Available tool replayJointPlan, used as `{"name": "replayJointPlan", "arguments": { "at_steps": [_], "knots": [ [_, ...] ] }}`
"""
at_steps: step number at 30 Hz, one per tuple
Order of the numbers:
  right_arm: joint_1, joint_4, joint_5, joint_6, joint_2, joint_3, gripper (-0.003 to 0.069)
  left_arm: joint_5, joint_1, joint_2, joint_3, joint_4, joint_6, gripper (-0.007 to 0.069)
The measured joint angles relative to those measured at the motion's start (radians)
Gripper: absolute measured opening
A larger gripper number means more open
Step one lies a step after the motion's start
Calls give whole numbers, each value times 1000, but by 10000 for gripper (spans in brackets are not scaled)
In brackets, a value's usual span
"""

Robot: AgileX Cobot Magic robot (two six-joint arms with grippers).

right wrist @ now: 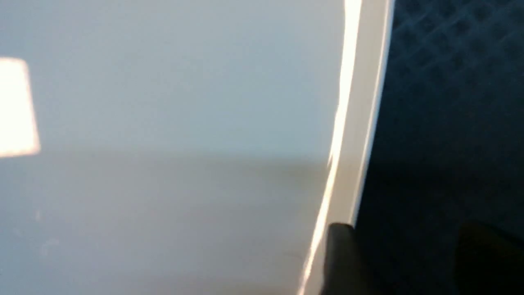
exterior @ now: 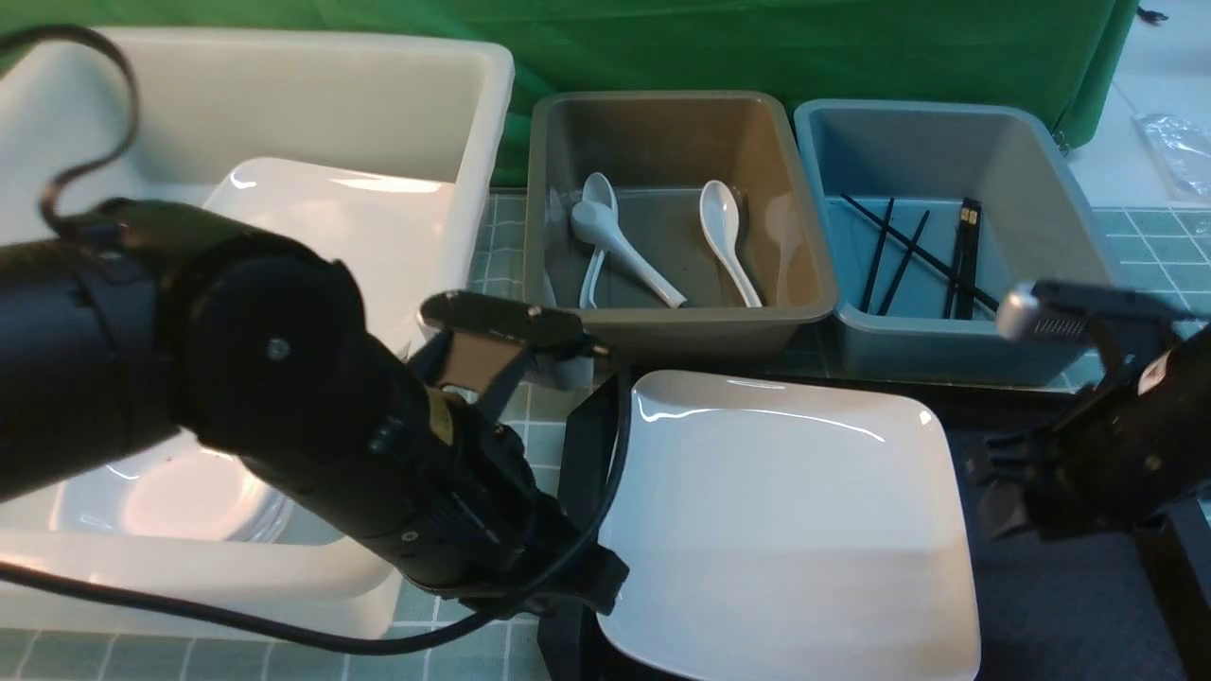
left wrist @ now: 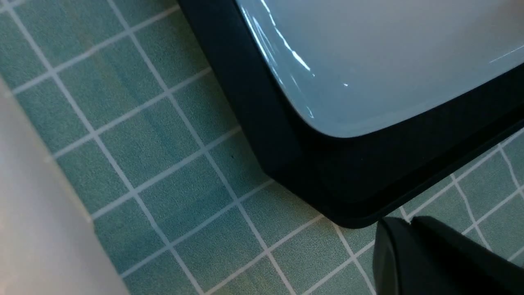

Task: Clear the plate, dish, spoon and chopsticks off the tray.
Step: Use the left arm to grab a plate from the dinner plate

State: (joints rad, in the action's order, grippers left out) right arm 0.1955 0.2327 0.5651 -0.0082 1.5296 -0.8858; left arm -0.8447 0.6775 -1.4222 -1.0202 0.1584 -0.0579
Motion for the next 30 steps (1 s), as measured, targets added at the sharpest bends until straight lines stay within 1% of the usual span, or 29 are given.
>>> {"name": "replayJointPlan", "arguments": {
  "at_steps": [1, 2, 3, 7, 8, 9, 10, 11, 13, 14, 16, 18, 21, 25, 27, 29, 30],
  "knots": [
    [-1, 18, -24, 0, 20, 9, 459, 2, 0, -7, 0, 0, -2, 11],
    [-1, 21, -32, 0, 28, 12, 465, 3, 0, -8, 0, 0, -2, 11],
    [-1, 41, -63, -1, 71, 15, 508, 13, 0, -11, 0, 0, -4, 11],
    [-1, 53, -107, -7, 126, 15, 509, 40, 0, -14, -1, 0, -5, 15],
    [-1, 57, -114, -12, 142, 16, 492, 46, 0, -14, -1, 0, -5, 17],
    [-1, 58, -120, -28, 161, 16, 463, 51, 0, -14, -1, 0, -5, 22],
    [-1, 61, -124, -55, 173, 16, 407, 52, 0, -14, -1, 0, -5, 27],
    [-1, 66, -127, -69, 176, 16, 374, 52, 0, -14, -1, 0, -5, 33],
    [-1, 78, -128, -111, 176, 15, 204, 53, 0, -15, -1, 2, -6, 45],
    [-4, 83, -129, -114, 173, 15, 152, 56, 0, -15, -1, 5, -8, 50],
    [-19, 92, -130, -116, 164, 14, 114, 59, 0, -15, -1, 25, -9, 56],
    [-40, 75, -104, -125, 148, 14, 114, 59, 0, -15, -1, 49, -9, 60],
    [-107, 34, -51, -114, 113, 15, 113, 67, 0, -15, -1, 96, -8, 62],
    [-196, -2, -6, -78, 88, 15, 111, 93, 17, -15, -1, 108, -8, 63],
    [-237, -10, 17, -50, 87, 15, 110, 117, 45, -15, -1, 108, -8, 66],
    [-258, -18, 47, -29, 87, 15, 126, 156, 77, -16, -1, 111, -8, 78],
    [-262, -23, 61, -27, 87, 15, 153, 169, 91, -18, -1, 115, -9, 84]
  ]
}}
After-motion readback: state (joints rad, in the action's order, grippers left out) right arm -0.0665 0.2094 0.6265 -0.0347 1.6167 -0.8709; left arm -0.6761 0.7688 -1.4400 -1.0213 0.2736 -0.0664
